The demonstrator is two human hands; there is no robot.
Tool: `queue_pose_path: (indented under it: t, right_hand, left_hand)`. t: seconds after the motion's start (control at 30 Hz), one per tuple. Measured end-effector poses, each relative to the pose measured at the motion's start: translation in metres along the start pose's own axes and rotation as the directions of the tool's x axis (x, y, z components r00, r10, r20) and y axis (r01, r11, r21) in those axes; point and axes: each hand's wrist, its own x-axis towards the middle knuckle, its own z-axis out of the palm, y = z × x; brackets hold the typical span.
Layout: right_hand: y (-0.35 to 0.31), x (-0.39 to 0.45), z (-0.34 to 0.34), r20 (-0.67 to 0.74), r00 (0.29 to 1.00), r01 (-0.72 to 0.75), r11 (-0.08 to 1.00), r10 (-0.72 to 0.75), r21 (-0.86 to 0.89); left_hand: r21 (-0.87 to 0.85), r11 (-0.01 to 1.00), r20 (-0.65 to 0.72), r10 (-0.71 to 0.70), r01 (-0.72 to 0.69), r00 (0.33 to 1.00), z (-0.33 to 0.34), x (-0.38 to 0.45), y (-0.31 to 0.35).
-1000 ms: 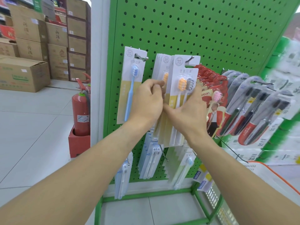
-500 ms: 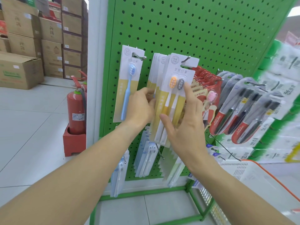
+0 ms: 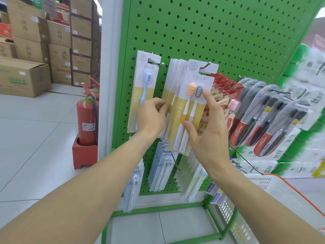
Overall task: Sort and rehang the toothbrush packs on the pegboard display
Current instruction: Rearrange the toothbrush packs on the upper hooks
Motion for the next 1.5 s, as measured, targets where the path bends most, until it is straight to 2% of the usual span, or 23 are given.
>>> queue_pose_path:
  t: [0.17, 0.3, 0.57, 0.93, 1.1, 1.23, 1.27, 1.33, 1.37, 1.43, 1.5]
  right_hand:
    - [-0.002, 0.002, -0.002, 0.013, 1.000, -0.023, 1.000, 0.023, 0.006]
    - [-0.003, 0.003, -0.005, 0.029, 0.999, -0.025, 1.000, 0.025, 0.004]
    - [-0.002, 0.004, -0.010, 0.039, 0.999, -0.034, 0.999, 0.034, -0.017]
    - [-0.005, 0.001, -0.008, 0.040, 0.996, -0.082, 0.996, 0.081, 0.033]
    - [-0.007, -0.002, -0.008, -0.013, 1.000, -0.015, 0.999, 0.015, -0.037]
    - [-0.022, -0.011, -0.020, -0.064, 0.994, 0.084, 0.996, -0.086, -0.034]
    - [-0.027, -0.015, -0.024, -0.018, 0.995, 0.096, 0.995, -0.096, 0.007]
    - [-0.033, -0.021, -0.029, 0.173, 0.985, -0.020, 0.997, 0.007, 0.076]
    - [-0.035, -0.024, -0.030, 0.303, 0.948, -0.123, 0.989, 0.095, 0.077]
    - [-0.033, -0.030, -0.030, 0.506, 0.827, -0.325, 0.943, 0.245, 0.075]
    - [-0.028, -0.035, -0.031, 0.593, 0.735, -0.516, 0.839, 0.330, 0.173]
  left_hand:
    - [0.055, 0.991, -0.050, 0.128, -0.125, 0.991, -0.011, -0.003, 0.000]
    - [0.092, 0.981, -0.012, 0.170, -0.168, 0.985, -0.009, -0.005, 0.004]
    - [0.099, 0.985, 0.004, 0.144, -0.143, 0.990, -0.006, -0.002, 0.007]
    - [0.236, 0.966, 0.094, 0.080, -0.101, 0.992, -0.034, -0.031, -0.001]
    - [0.290, 0.956, 0.138, 0.008, -0.049, 0.990, -0.062, -0.053, 0.000]
    - [0.176, 0.984, 0.174, -0.072, 0.041, 0.982, -0.096, -0.073, -0.002]
    - [0.127, 0.989, 0.207, -0.107, 0.082, 0.973, -0.103, -0.078, -0.003]
    - [0.020, 0.980, 0.307, -0.192, 0.196, 0.932, -0.112, -0.090, -0.002]
    - [-0.028, 0.967, 0.374, -0.223, 0.252, 0.900, -0.113, -0.096, 0.000]
    - [-0.086, 0.937, 0.519, -0.248, 0.338, 0.818, -0.111, -0.109, 0.002]
    - [-0.099, 0.903, 0.648, -0.260, 0.418, 0.716, -0.104, -0.121, 0.003]
